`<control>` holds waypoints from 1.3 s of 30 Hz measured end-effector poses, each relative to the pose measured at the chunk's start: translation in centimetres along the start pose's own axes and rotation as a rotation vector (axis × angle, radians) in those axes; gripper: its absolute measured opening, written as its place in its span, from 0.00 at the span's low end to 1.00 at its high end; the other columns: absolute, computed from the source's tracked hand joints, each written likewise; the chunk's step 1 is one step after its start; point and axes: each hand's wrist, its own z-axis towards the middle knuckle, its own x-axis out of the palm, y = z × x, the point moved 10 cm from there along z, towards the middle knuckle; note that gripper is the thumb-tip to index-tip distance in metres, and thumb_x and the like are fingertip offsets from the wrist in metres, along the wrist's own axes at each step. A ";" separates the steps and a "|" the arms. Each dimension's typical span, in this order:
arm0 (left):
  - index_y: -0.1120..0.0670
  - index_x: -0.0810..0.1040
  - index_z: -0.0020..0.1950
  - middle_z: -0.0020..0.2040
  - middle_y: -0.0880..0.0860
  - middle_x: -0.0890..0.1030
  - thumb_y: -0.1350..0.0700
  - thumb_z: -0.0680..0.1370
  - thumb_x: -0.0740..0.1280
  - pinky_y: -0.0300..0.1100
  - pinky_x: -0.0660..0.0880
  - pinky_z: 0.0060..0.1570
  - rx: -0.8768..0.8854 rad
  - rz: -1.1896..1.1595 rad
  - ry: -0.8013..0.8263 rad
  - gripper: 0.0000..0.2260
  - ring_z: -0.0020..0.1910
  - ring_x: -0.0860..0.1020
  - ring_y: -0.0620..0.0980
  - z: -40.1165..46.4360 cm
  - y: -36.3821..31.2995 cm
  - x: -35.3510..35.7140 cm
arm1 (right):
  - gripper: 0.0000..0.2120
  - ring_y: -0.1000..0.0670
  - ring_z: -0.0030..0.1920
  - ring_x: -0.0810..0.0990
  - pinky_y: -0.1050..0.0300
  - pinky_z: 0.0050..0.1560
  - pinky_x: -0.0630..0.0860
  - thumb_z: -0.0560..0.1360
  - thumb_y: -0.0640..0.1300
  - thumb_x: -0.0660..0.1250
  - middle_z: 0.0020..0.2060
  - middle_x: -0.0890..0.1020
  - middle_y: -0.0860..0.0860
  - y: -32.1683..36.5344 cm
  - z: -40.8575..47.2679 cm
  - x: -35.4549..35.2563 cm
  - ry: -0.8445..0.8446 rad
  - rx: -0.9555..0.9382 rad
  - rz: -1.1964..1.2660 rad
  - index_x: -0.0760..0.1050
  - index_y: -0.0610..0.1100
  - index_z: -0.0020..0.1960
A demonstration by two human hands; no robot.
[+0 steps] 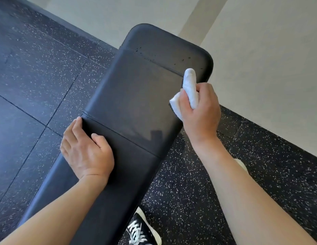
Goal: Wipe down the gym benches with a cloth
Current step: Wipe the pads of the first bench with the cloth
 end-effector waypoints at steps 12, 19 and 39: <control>0.57 0.65 0.79 0.77 0.61 0.68 0.51 0.78 0.55 0.62 0.57 0.78 -0.012 0.011 0.008 0.29 0.75 0.65 0.67 -0.1 -0.1 0.1 | 0.08 0.50 0.39 0.80 0.51 0.40 0.78 0.79 0.55 0.68 0.40 0.80 0.55 -0.6 -14.6 1.3 0.012 0.576 0.407 0.69 0.57 0.48; 0.56 0.64 0.79 0.77 0.60 0.68 0.50 0.78 0.54 0.62 0.56 0.79 -0.017 0.009 0.008 0.30 0.75 0.65 0.66 0.0 0.1 0.4 | 0.10 0.60 0.34 0.76 0.66 0.39 0.73 0.78 0.50 0.68 0.36 0.77 0.60 -4.1 -3.8 1.1 -0.274 0.680 0.559 0.70 0.46 0.48; 0.58 0.65 0.78 0.77 0.58 0.68 0.51 0.78 0.55 0.59 0.57 0.78 0.015 0.020 0.014 0.28 0.74 0.66 0.64 0.3 0.4 0.6 | 0.09 0.51 0.44 0.76 0.49 0.48 0.75 0.79 0.49 0.68 0.44 0.77 0.57 -0.8 -3.5 0.9 -0.128 0.441 0.254 0.71 0.47 0.50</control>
